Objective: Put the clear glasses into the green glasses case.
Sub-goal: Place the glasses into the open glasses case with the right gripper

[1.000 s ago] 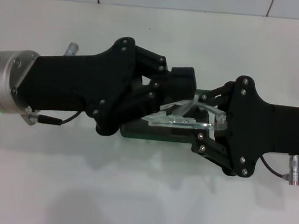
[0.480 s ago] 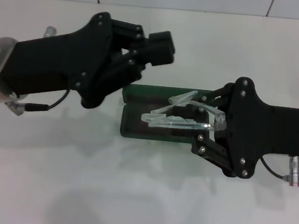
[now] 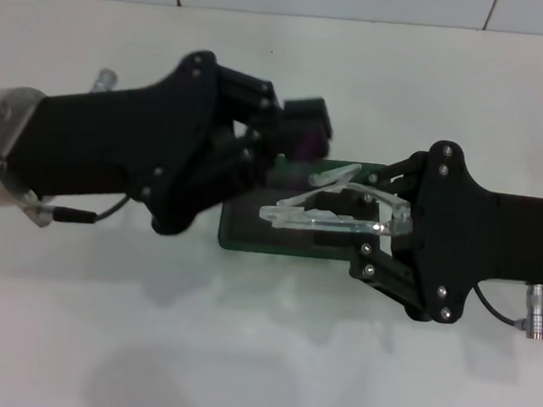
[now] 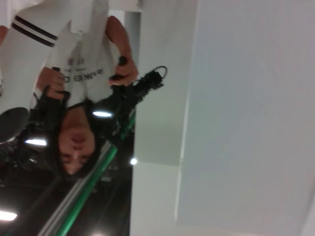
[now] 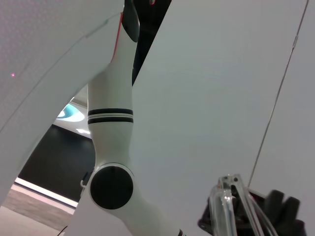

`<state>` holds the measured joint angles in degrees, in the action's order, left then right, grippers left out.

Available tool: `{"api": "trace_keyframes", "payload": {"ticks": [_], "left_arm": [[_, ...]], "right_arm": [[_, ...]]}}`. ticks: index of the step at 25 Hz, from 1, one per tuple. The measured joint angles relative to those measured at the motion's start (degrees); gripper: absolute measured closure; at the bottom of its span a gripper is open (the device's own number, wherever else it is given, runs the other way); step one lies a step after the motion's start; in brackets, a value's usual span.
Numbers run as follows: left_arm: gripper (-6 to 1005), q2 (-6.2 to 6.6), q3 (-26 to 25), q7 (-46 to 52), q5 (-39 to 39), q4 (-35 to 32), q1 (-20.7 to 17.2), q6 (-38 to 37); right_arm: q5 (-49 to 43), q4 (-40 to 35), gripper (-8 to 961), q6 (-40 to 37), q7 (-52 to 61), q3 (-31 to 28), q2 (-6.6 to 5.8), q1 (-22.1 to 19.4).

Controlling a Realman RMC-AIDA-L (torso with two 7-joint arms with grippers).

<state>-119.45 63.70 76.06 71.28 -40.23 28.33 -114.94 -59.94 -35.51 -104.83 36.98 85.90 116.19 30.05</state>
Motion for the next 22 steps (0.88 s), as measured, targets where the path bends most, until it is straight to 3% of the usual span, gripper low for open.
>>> {"api": "trace_keyframes", "payload": {"ticks": [22], "left_arm": [[926, -0.07, 3.8, 0.0, 0.1, -0.1, 1.2, -0.1]], "right_arm": [[0.2, 0.0, 831, 1.0, -0.3, -0.1, 0.0, 0.2]]}}
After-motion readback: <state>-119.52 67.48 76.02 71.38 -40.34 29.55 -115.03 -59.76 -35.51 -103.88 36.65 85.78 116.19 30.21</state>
